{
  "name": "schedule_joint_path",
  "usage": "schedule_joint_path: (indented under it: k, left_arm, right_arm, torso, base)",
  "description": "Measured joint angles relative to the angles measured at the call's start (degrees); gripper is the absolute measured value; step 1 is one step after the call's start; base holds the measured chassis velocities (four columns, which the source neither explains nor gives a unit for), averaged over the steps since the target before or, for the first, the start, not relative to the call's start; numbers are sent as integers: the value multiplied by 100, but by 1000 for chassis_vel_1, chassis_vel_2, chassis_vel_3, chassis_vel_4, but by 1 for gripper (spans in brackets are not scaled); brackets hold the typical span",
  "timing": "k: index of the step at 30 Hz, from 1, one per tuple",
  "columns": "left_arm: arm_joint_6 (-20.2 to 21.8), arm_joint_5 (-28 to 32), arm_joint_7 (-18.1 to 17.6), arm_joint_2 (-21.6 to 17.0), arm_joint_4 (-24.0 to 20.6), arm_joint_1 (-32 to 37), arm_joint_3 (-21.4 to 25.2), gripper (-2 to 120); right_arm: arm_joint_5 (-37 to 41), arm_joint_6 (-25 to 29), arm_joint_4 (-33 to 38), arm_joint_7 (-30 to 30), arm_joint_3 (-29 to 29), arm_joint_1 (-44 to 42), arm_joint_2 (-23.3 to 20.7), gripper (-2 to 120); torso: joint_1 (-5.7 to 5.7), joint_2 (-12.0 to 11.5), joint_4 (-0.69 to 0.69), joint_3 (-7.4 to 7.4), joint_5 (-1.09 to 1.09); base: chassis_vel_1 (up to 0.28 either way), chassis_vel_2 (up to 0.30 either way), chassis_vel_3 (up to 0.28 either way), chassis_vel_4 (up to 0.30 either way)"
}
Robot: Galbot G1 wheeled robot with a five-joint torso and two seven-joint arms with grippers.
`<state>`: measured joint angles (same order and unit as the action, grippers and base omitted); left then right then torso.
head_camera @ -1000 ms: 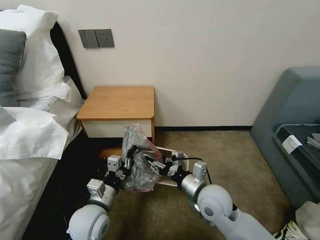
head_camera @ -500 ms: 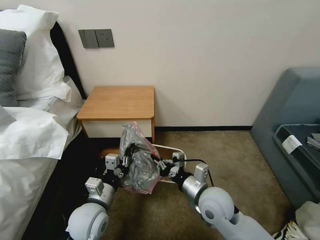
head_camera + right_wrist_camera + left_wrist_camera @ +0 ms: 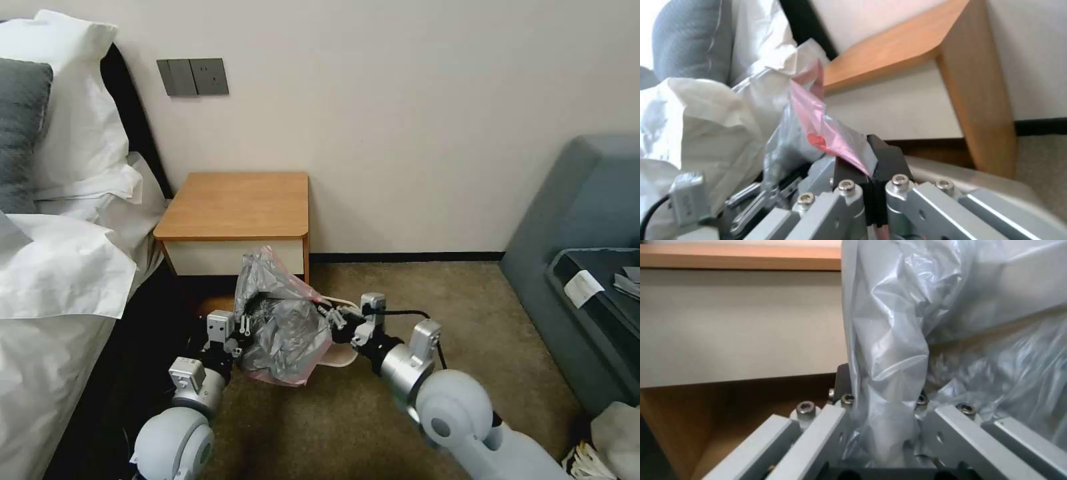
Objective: Pick up the garbage bag from the table and place it over the trash can.
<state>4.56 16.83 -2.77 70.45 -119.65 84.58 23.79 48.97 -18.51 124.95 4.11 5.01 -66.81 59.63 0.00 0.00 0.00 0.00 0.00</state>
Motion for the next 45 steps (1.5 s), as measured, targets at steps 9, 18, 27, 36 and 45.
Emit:
schedule_joint_path:
  k: [9, 18, 27, 36, 45]
  left_arm:
    - [-264, 224, 67, -61, -1, 7, 60, 3]
    - [-589, 593, 254, -76, 0, 17, 66, 3]
    - [-784, 939, 405, -58, -32, 2, 65, 3]
    - [-400, 1441, 132, 8, -217, -14, 27, 3]
    - [38, 1385, -263, 89, -207, -67, 42, 3]
  right_arm:
    - [225, 23, -62, -15, 496, -12, -442, 0]
    - [283, 53, -332, -68, 835, -102, -859, 0]
    - [388, 35, -547, -97, 1060, -112, -1210, -1]
    - [167, -1, -550, -280, 1163, -334, -1376, 29]
    - [-617, -234, 44, -269, 1638, -528, -1353, 60]
  torso:
    - [0, 0, 0, 0, 1]
    - [0, 0, -1, 0, 1]
    - [0, 0, 0, 0, 1]
    - [0, 0, -1, 0, 1]
    - [0, 0, -1, 0, -1]
  base:
    - [0, 0, 0, 0]
    - [0, 0, 0, 0]
    - [0, 0, 0, 0]
    - [0, 0, 0, 0]
    - [0, 0, 0, 0]
